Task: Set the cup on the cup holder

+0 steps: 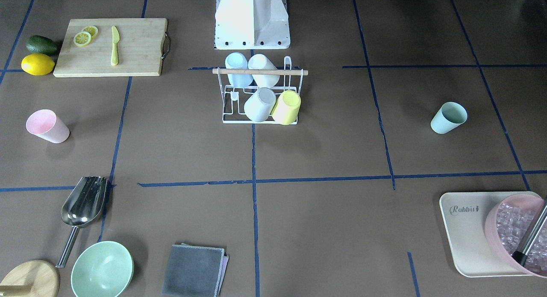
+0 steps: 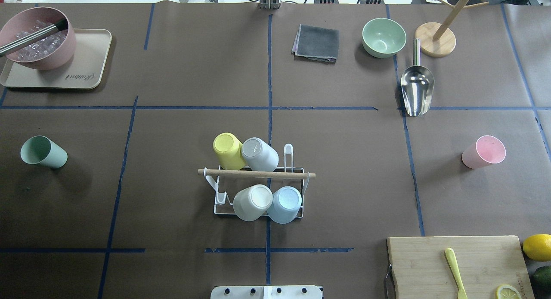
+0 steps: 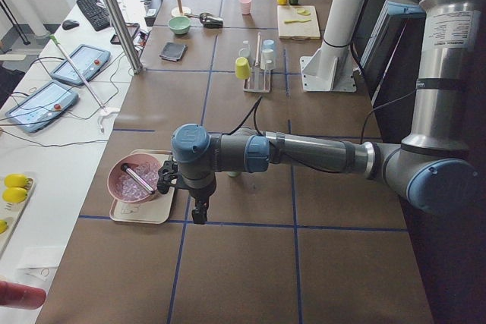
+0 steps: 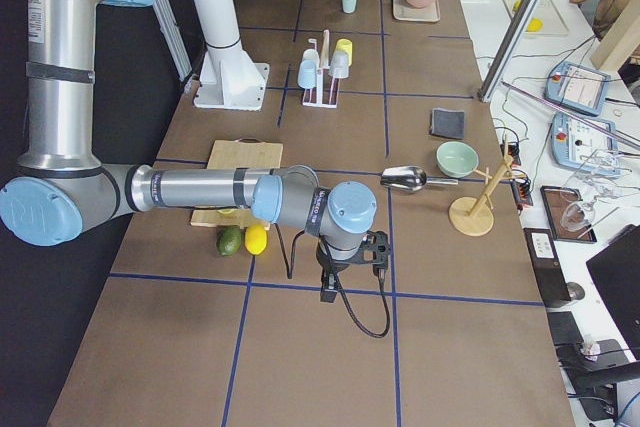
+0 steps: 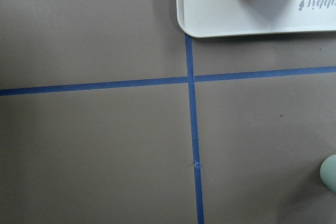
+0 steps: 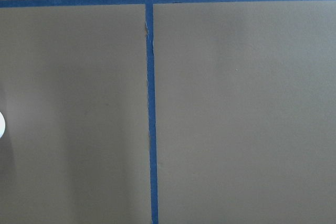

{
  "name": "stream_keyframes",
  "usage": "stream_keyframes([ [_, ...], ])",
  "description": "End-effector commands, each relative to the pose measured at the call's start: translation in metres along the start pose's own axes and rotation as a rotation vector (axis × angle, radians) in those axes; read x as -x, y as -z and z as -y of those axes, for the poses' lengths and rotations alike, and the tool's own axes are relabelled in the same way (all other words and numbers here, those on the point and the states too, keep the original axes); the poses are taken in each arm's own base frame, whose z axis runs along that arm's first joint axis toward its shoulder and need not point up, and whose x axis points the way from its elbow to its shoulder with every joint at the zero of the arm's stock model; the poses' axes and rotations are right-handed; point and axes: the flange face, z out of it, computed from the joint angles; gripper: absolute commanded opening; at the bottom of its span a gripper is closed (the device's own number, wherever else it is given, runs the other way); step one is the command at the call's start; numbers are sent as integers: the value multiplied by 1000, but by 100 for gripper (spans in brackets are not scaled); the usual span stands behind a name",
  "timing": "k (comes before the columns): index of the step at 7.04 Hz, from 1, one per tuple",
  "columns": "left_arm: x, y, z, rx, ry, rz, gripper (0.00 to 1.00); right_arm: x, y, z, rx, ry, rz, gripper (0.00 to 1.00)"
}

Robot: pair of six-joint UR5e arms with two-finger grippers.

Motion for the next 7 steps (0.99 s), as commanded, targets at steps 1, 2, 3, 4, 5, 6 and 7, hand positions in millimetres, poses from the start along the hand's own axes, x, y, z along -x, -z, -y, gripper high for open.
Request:
stream_keyframes([
  [1,-2,-2,0,5,-2,2,100,2,2,1,-3,-11,1,100],
  [2,-4,-1,0,3,-4,0,100,3,-1,3,3,-6,-1,100],
  [3,-4,0,0,2,-5,0,100,0,-4,1,9,-13,3,100],
  [4,-5,0,0,5,-3,2,100,-4,-9,-1,20,-29,4,100],
  [5,-7,3,-1,1,-5,2,100,-2,-7,-1,15,-26,5,100],
  [6,-7,3,0,0,-7,1,100,12,-2,13,10,-11,11,100],
  [7,-12,6,1,-6,-15,-2,100,25,0,22,6,-47,65,100],
])
